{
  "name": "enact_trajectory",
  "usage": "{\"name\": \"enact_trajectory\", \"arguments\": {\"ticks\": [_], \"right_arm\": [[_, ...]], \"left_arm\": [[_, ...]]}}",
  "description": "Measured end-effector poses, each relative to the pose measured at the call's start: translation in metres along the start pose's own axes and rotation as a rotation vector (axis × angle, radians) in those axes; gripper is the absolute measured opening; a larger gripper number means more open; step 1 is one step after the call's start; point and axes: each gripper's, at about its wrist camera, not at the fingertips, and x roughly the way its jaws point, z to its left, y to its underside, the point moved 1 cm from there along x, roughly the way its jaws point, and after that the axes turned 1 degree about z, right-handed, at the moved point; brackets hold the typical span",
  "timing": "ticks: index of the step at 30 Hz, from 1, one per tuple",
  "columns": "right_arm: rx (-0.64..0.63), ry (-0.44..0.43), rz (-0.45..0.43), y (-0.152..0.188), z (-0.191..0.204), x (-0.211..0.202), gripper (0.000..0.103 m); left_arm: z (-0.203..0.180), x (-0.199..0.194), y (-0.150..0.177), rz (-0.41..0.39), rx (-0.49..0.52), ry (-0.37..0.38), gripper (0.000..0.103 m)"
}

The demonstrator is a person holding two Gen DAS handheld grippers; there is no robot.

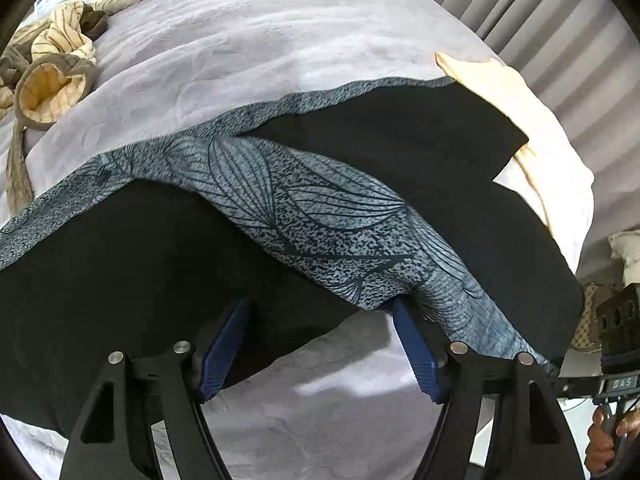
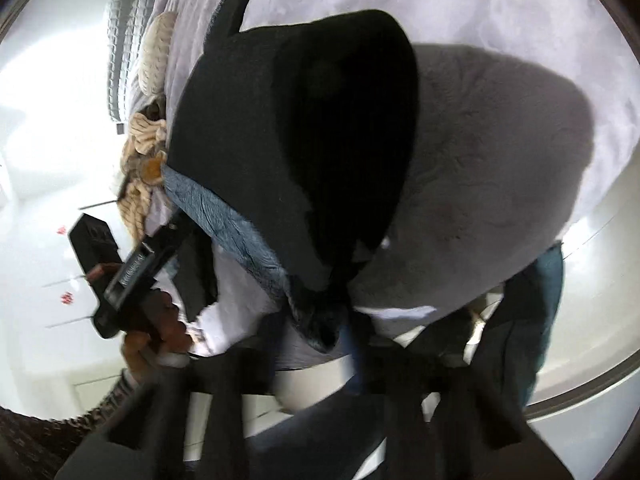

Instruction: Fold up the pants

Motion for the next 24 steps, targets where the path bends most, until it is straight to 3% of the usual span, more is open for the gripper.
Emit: {"name": "enact_trajectory", "arguments": {"ticks": [5,9,13,15,16,18,21,24], "right_arm": [[-0.089,-0.113,-0.105,-0.049,0.061,-0.039,0.016],[-0.177,-0.143,-0.155,-0.128,0.105,-0.066,0.015],[-0.201,-0.094,-0.14,-0.215,0.133,-0.065,0.019],[-0.177,-0.003,-0.1,-0.249,0.136,-0.053,0.027],[-0.189,0.041,-0.099,-0.257,0.138,-0.052,0.033],[-0.232,0.097,-0.119,-0.264,0.146,-0.052,0.069],[-0.283,0.103,-0.144,-0.253,0.15,-0.064,0.071],[-0.268,0.189,-0.171,-0.229,0.13,-0.07,0.068]], "left_arm": [[-0.007,-0.018,-0.039,-0.071,-0.052,0.053,0.074],[-0.009,-0.02,-0.087,-0.129,-0.072,0.023,0.074],[0.001,-0.018,-0.132,-0.184,-0.113,-0.036,0.074],[0.008,-0.026,-0.144,-0.218,-0.135,-0.057,0.074],[0.014,-0.034,-0.147,-0.24,-0.148,-0.063,0.074],[0.02,-0.043,-0.148,-0.256,-0.16,-0.081,0.074],[0.032,-0.045,-0.132,-0.221,-0.176,-0.122,0.074],[0.036,-0.03,-0.111,-0.158,-0.182,-0.161,0.074]]}}
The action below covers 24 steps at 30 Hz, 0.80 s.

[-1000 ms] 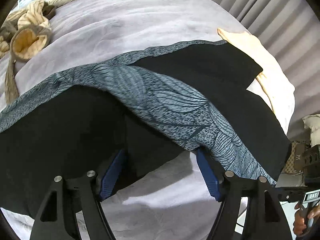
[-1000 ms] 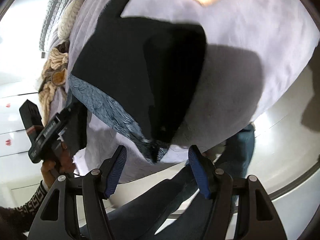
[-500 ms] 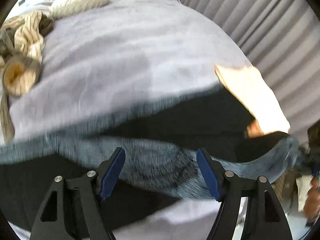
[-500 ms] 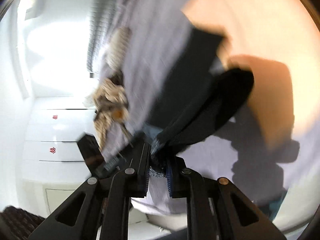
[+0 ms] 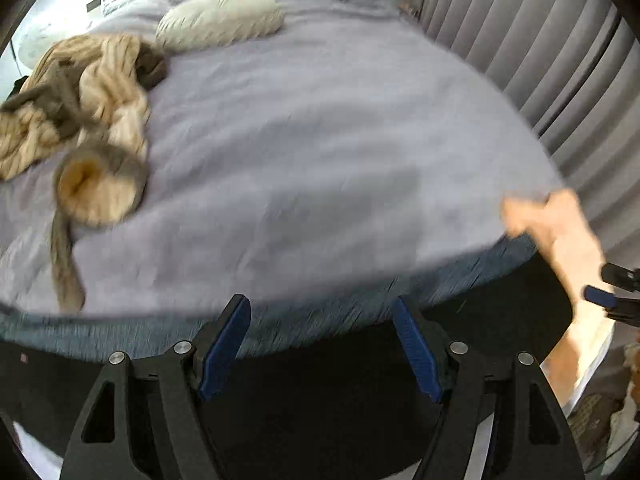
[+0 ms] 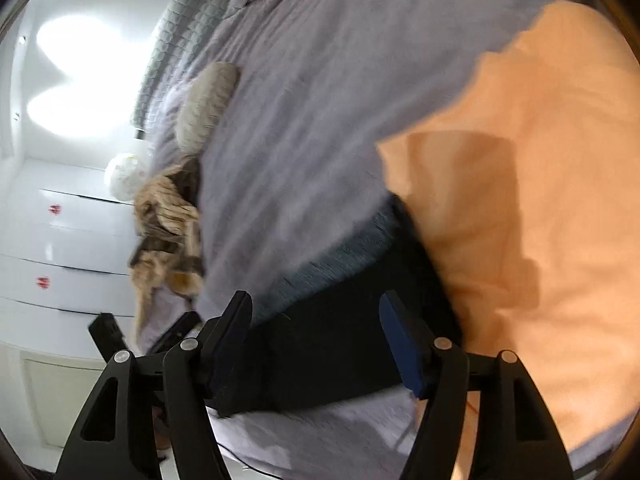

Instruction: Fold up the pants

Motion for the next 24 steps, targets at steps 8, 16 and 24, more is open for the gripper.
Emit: {"name": "enact_trajectory", "arguments": {"ticks": [8,16,24], "right_arm": [[0.196,-0.016,0.029,0.04,-0.061,0.035,0.02],[0.106,0.12,0.087,0.03,-0.047,0.044,0.009],[-0.168,0.176,-0.059,0.033,0.02,0.002,0.025]], "left_arm": [[0.009,0.045,0.058,0.147,-0.082,-0.041,0.074],[0.027,0.053,0.059,0.191,-0.12,-0.108,0.074],[0.021,0.036,0.033,0.121,-0.058,-0.095,0.074]]}}
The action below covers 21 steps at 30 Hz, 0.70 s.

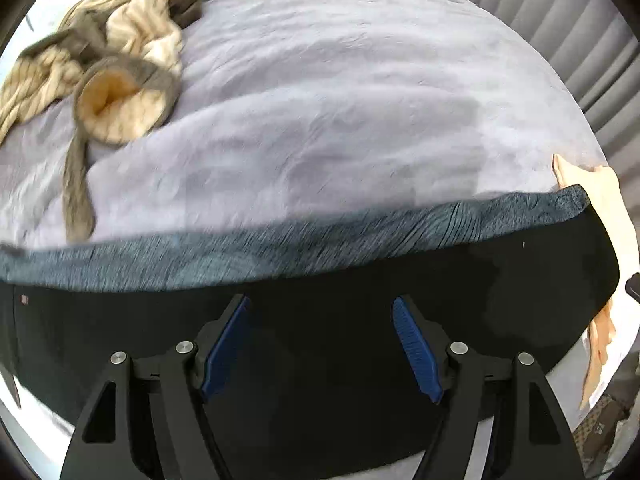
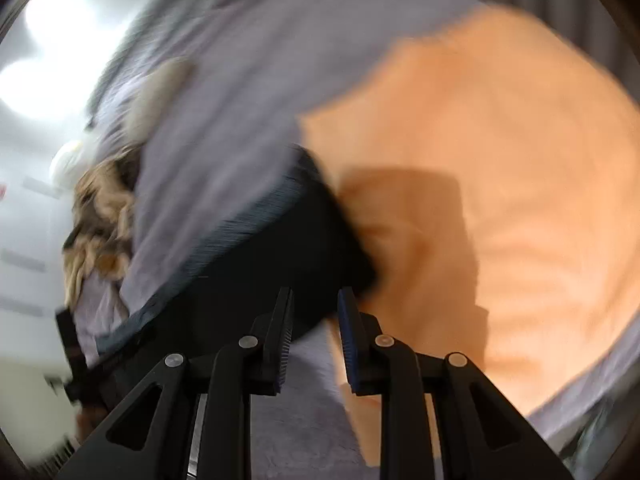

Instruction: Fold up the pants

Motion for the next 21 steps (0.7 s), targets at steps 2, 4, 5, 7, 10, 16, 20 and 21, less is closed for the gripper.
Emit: {"name": "enact_trajectory", "arguments": {"ticks": [2,4,5,7,10,16,20,21], "right_arm": [[-0.076,-0.039,0.059,-0.012,0.027,0.026,0.025],[-0.153,-0.074,0.137,-0.022,0.059,0.071,0.025],[-0.176,-0.082,0.154,-0.021,0.066,0.087,0.025],[-0.225,-0.086,0.208,-0.023,0.084,0.132,0.025],[-0.27,0.0,0.197,-0.031,0.087,0.166,0.02],[-0.2,0.191,0.083,-0.061,0.038,0.13,0.015],[-0.066,0.092,0.063,-0.062,0.006,0.08,0.027],[-0.052,0.071,0.05,-0.056,0.002,0.066,0.041]], "left_arm": [[-0.01,0.014,-0.012,-0.001,0.004,-0.019,0.074],[-0.016,0.035,-0.022,0.01,-0.021,-0.018,0.074],[-0.017,0.044,-0.026,0.012,-0.036,-0.027,0.074],[-0.014,0.059,-0.031,-0.003,-0.06,-0.049,0.079],[0.0,0.066,-0.037,-0.023,-0.071,-0.067,0.085],[0.07,0.048,-0.017,-0.009,-0.105,-0.165,0.085],[0.119,0.013,0.017,-0.016,-0.155,-0.21,0.085],[0.127,0.007,0.026,-0.01,-0.161,-0.225,0.085]]}}
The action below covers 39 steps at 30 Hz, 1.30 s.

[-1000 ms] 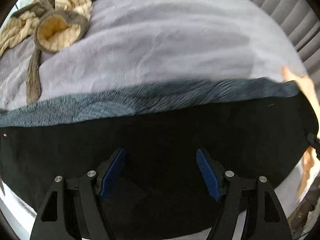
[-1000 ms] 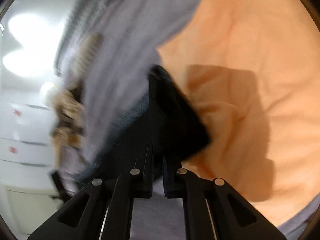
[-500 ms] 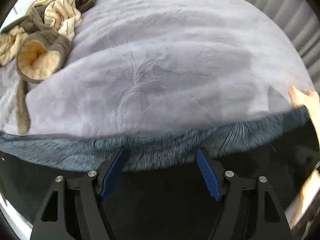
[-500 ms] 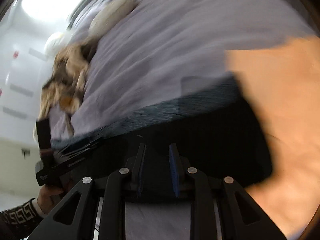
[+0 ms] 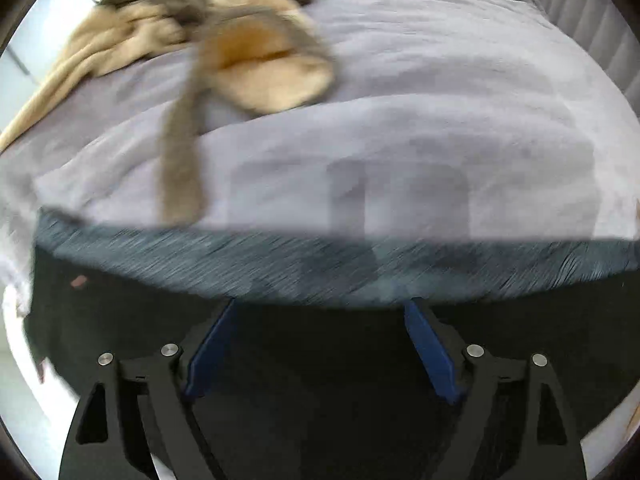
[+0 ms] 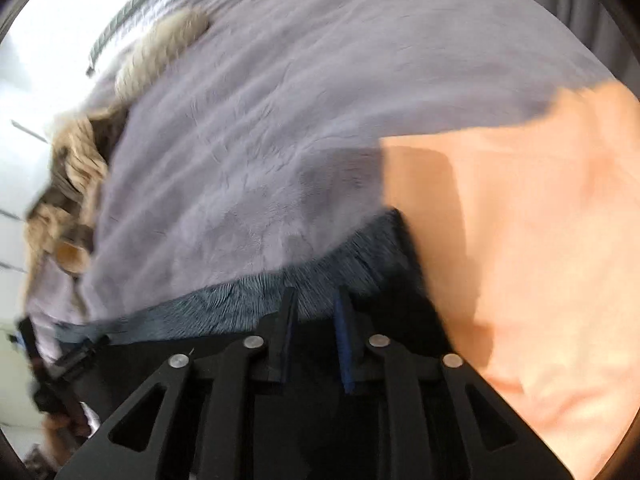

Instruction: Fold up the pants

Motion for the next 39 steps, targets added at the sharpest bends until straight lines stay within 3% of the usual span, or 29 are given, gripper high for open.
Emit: {"name": "enact_trajectory", "arguments": {"ticks": [2,6,8,10,11,13,14,19,21,23,25,27,28,34,39], "right_arm": [[0.061,-0.079,-0.033,0.024,-0.01,-0.03,0.054],[0.228,-0.145,-0.021,0.072,-0.028,-0.045,0.055],[0.296,-0.135,-0.005,0.085,-0.042,-0.042,0.055],[0.34,-0.146,0.003,0.085,-0.041,-0.028,0.055],[0.362,-0.161,-0.002,0.083,-0.044,-0.022,0.054],[0.388,-0.192,-0.018,0.078,-0.046,-0.018,0.015],[0.394,-0.187,-0.016,0.08,-0.047,-0.017,0.007],[0.395,-0.095,0.018,0.089,-0.057,-0.016,0.009],[0.389,-0.09,0.007,0.094,-0.064,-0.033,0.019],[0.344,-0.113,0.021,0.093,-0.058,-0.045,0.02],[0.272,-0.144,0.034,0.096,-0.042,-0.054,0.028],[0.217,-0.168,0.049,0.103,-0.026,-0.056,0.047],[0.176,-0.188,0.065,0.109,-0.011,-0.054,0.049],[-0.026,-0.261,0.179,0.146,0.099,-0.019,0.05],[-0.182,-0.308,0.241,0.175,0.218,0.028,0.05]], "left_arm": [[0.023,-0.01,0.022,0.006,-0.018,-0.025,0.085],[0.04,-0.008,0.057,0.044,-0.078,-0.046,0.085],[0.045,0.005,0.076,0.099,-0.117,-0.051,0.085],[0.048,0.011,0.083,0.087,-0.151,-0.025,0.085],[0.05,0.013,0.085,0.087,-0.169,-0.019,0.085],[0.051,0.016,0.088,0.096,-0.179,-0.021,0.086],[0.052,0.016,0.088,0.097,-0.174,-0.026,0.088],[0.057,0.013,0.078,0.122,-0.159,-0.053,0.089],[0.063,0.001,0.083,0.12,-0.157,-0.065,0.089],[0.07,-0.008,0.073,0.127,-0.164,-0.057,0.089],[0.077,-0.019,0.086,0.135,-0.175,-0.059,0.089],[0.083,-0.026,0.094,0.13,-0.184,-0.057,0.089],[0.087,-0.03,0.099,0.125,-0.19,-0.05,0.089],[0.131,-0.047,0.105,0.069,-0.164,-0.031,0.089],[0.198,-0.039,0.067,-0.009,-0.116,-0.018,0.089]]}}
